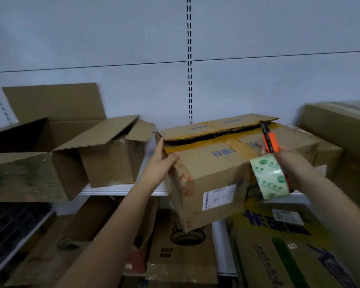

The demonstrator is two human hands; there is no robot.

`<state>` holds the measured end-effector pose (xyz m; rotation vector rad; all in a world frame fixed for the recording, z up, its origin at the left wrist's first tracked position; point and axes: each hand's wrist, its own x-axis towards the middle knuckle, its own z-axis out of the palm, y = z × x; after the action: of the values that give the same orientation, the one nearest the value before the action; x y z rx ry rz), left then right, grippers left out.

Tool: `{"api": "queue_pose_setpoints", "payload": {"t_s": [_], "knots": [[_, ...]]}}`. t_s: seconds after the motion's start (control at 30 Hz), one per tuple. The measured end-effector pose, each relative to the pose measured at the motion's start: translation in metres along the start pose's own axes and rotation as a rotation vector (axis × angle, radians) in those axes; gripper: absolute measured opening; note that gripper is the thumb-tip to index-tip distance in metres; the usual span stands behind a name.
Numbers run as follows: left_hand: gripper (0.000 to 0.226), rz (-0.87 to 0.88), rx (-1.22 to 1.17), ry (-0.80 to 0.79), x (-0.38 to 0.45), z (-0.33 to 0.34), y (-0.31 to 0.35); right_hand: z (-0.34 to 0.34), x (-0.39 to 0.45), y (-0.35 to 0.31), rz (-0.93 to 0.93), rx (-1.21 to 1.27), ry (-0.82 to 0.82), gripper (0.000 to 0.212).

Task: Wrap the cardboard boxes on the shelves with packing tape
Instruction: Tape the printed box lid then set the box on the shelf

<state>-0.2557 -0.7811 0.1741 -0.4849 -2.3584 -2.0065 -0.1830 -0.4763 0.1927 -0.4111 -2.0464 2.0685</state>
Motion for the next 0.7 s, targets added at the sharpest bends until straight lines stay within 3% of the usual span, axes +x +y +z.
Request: {"api": "queue_pose_setpoints", "payload": {"t_s": [0.1,0.2,0.3,0.4,0.47,0.57,0.6,0.67,0.7], "knots": [[0.043,-0.063,0.068,0.024,0.02,-0.011,0.014,0.024,0.008,0.001,-0.016,-0.07,-0.025,0.029],[0.057,-0.051,0.303,0.145,0.042,-0.027,0.024,0.048,0.017,0.001,-0.036,-0.054,-0.026,0.027],[0.052,0.095,0.534,0.144,0.037,-0.014,0.021,0.07,0.025,0.0,-0.06,-0.093,-0.047,0.025],[0.063,0.207,1.089,0.076,0.025,0.004,-0.005,0.084,0.024,-0.005,-0.132,-0.165,-0.041,0.015],[0.062,0.201,1.237,0.14,0.028,0.003,-0.011,0.085,0.017,-0.009,-0.268,-0.313,0.054,0.013],[0.039,0.296,0.826,0.315,0.021,0.018,0.022,0.077,0.012,-0.023,-0.552,-0.411,0.255,0.015],[0.039,0.324,0.612,0.278,0.014,0.03,0.041,0.074,0.014,-0.03,-0.62,-0.439,0.325,0.013],[0.051,0.249,0.261,0.024,0.005,0.056,0.075,0.069,0.024,-0.044,-0.683,-0.445,0.451,0.01],[0.057,0.207,0.222,-0.085,0.005,0.07,0.08,0.066,0.03,-0.05,-0.672,-0.434,0.5,0.01]]}}
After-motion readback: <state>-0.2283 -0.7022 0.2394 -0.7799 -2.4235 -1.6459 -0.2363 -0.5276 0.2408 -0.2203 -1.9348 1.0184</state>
